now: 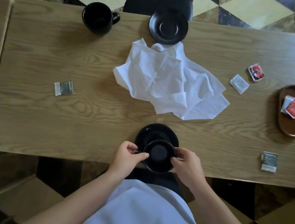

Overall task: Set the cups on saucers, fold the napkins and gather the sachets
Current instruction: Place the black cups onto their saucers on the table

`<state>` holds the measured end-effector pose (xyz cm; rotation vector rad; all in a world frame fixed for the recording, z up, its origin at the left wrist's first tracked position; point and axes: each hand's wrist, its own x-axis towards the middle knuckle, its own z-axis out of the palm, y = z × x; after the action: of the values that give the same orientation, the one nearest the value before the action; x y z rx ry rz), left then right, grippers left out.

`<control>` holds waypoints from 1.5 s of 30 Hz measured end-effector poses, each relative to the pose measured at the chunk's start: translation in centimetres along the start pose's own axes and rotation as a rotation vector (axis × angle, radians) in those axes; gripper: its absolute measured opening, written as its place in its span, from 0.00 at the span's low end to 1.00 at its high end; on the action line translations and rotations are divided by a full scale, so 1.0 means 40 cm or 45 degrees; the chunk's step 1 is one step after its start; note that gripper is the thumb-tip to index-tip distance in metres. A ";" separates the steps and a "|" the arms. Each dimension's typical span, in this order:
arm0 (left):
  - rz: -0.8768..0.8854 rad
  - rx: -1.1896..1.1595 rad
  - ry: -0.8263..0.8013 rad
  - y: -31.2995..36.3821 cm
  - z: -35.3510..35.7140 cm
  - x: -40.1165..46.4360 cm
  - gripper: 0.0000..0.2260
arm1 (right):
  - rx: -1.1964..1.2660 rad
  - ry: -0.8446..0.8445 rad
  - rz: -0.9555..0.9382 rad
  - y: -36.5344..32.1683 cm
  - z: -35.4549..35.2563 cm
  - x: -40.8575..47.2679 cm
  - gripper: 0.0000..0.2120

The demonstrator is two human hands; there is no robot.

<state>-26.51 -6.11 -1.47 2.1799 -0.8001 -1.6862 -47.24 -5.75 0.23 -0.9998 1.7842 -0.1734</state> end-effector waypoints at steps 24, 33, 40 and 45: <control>-0.018 0.073 0.070 0.023 0.010 0.051 0.18 | 0.007 -0.128 0.134 -0.031 -0.024 0.080 0.16; 0.001 -0.134 0.173 0.165 -0.106 0.092 0.13 | -0.036 -0.169 0.071 -0.124 -0.138 0.141 0.12; 0.073 -0.461 0.219 0.319 -0.228 0.206 0.06 | 0.182 -0.171 -0.095 -0.380 -0.149 0.259 0.04; 0.071 -0.718 0.267 0.434 -0.322 0.341 0.08 | 0.303 -0.193 -0.183 -0.593 -0.088 0.374 0.05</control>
<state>-16.43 -29.53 0.38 1.8701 -0.2774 -1.4048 -38.98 -32.52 3.97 -0.9429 1.5152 -0.3802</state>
